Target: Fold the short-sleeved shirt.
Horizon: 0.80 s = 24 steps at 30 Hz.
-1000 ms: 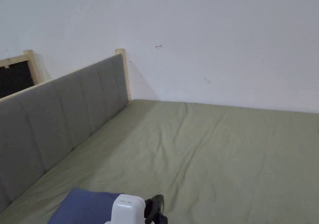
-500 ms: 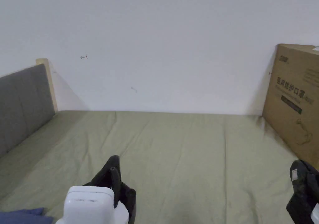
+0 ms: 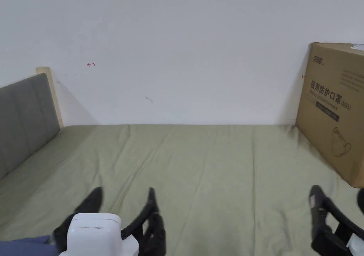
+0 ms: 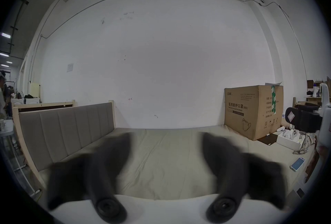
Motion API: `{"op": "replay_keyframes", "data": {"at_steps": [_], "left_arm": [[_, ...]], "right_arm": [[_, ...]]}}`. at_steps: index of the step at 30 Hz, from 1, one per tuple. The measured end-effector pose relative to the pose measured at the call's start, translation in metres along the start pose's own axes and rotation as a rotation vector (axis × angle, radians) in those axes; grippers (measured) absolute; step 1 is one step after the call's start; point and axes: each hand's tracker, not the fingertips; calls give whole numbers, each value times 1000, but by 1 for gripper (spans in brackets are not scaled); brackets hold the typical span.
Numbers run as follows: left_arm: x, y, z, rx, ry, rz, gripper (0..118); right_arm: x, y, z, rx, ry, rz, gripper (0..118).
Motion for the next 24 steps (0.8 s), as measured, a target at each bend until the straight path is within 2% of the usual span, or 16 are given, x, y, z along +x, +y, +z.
{"op": "replay_keyframes", "data": {"at_steps": [1,2,4,5,9,24], "left_arm": [[-2,-1,-1,-9,1,7,118],[-3,-3,0,-4,0,18,118],[-4,-3,4,19,-2,36,118],[-4,-3,3,16,0,35,118],[-4,-2,-2,-11,2,25,118],[-7,-6,-2,-5,-44,-1,118]], "right_arm": [[-1,1,-1,-11,0,12,115],[-2,0,0,-7,7,13,118],[-5,-1,4,26,39,20,118],[-5,-1,6,19,9,26,118],[-8,-1,8,19,-1,47,118],[-17,-2,6,-10,28,29,118]]}}
